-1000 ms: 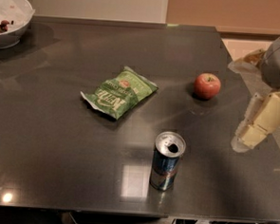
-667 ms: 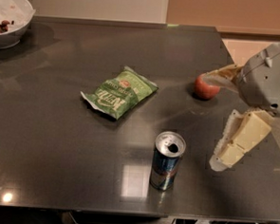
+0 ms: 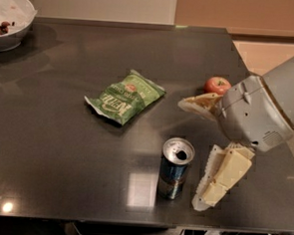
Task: Pick redbull can
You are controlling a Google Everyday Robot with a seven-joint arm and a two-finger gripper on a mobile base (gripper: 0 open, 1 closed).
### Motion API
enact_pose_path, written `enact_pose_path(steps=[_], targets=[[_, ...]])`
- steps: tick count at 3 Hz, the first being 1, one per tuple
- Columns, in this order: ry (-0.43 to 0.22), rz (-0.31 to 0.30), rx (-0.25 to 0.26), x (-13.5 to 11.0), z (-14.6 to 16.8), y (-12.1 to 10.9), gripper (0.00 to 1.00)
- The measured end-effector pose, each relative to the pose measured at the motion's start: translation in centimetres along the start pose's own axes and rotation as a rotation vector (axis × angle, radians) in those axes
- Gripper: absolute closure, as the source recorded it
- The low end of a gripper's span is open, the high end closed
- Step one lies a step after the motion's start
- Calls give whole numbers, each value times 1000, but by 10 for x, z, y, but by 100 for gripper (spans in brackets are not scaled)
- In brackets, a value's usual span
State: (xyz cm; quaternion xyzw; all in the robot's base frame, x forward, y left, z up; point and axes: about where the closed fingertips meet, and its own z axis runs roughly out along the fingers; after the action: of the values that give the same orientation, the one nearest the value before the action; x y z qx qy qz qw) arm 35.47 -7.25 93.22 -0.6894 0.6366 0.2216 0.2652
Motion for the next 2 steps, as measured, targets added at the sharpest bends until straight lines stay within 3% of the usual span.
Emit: enact_pose_path(steps=[2], targets=[[-46, -39, -41, -11, 24, 20, 0]])
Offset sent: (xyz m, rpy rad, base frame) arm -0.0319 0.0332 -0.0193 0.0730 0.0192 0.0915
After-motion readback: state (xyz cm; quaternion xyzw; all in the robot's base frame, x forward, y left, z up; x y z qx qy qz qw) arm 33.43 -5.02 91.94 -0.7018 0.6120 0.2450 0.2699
